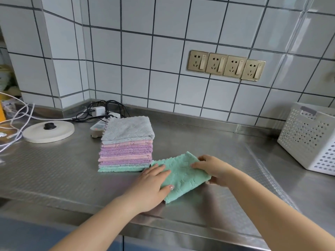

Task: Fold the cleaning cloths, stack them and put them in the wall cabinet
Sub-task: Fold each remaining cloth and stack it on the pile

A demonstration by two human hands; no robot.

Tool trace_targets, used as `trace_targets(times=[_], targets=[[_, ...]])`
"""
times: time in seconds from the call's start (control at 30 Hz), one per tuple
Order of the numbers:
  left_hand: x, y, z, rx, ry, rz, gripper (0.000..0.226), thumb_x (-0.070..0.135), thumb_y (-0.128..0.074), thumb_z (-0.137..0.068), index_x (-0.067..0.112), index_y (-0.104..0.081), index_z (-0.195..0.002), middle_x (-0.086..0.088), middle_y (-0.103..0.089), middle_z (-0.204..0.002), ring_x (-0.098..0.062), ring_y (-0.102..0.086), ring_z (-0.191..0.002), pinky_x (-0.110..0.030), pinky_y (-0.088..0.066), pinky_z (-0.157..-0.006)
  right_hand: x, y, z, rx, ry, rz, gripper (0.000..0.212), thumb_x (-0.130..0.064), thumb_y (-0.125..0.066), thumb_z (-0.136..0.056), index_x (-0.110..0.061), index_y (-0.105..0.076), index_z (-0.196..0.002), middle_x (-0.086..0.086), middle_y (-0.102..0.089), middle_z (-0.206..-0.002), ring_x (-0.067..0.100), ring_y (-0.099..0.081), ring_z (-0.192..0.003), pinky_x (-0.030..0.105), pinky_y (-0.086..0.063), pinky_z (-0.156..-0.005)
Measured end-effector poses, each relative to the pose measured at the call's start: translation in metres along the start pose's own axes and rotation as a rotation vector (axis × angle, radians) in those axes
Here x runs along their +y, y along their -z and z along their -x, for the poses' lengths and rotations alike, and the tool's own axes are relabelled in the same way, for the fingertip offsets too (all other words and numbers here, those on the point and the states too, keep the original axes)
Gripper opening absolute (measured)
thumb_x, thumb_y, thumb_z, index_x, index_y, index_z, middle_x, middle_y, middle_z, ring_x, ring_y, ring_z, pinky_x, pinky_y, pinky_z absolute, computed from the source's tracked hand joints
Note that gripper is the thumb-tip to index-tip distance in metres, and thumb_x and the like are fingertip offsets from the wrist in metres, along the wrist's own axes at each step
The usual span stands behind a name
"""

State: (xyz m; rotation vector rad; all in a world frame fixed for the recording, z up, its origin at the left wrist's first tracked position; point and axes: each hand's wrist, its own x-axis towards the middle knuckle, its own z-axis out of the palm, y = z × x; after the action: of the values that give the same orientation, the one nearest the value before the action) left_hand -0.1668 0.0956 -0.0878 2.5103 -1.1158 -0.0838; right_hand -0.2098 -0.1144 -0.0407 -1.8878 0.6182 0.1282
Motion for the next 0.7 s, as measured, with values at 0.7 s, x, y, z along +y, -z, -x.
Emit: trace_targets(times=[0.7], targets=[[-0.031,0.168,-0.028,0.332,0.116,1.313,0.056,0.001,-0.052,-0.091,0.03,-0.042,-0.138,-0.012,-0.061,-0.121,-0.023,-0.062,-0.104,-0.04,-0.053,-0.086,-0.15,-0.011,0.03,-0.064,0.303,-0.605,0.014,-0.016,-0.053,-0.092,-0.009,-0.06,-0.102,0.008,-0.071,-0.092,0.019,-0.069,-0.071,0.027,-0.057,-0.058]])
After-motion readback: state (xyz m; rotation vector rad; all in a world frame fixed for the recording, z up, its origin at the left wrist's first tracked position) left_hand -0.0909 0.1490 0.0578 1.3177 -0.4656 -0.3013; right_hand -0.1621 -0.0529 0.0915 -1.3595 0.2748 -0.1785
